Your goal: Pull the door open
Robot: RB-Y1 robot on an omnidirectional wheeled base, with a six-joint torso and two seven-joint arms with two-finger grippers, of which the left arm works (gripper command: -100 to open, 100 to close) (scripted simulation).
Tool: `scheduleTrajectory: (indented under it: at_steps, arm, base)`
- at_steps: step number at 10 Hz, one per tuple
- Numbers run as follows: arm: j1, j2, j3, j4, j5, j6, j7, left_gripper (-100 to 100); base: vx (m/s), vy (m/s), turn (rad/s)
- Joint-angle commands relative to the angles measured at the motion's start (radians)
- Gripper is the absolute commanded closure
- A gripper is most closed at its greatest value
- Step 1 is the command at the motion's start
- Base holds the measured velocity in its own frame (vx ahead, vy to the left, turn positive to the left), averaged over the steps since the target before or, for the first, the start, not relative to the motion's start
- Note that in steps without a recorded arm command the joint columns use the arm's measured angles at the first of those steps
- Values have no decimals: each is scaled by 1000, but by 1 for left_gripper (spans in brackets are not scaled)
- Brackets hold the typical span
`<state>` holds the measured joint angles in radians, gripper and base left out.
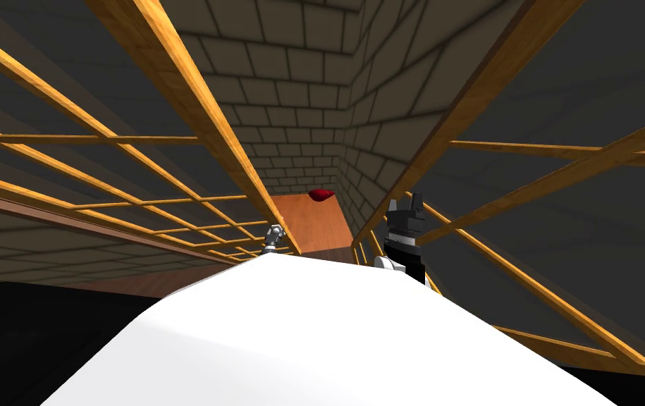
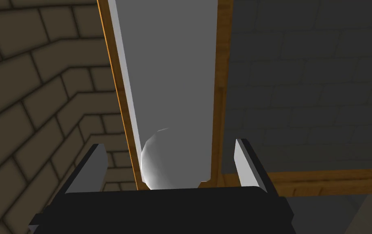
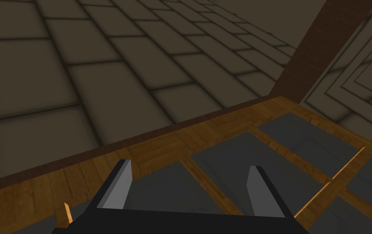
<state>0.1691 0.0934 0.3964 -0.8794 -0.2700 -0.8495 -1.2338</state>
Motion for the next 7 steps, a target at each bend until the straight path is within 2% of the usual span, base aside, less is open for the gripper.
scheduleTrajectory:
  at_steps: [1, 6, 7]
  arm:
    - [-2, 1, 0, -1, 0, 3, 0, 100]
    - [-2, 1, 0, -1, 0, 3, 0, 100]
    - [-5, 3, -5, 4, 7, 4, 32, 100]
  base:
    - [-24, -11, 6]
    - [-14, 0, -5]
    - [-13, 5, -11]
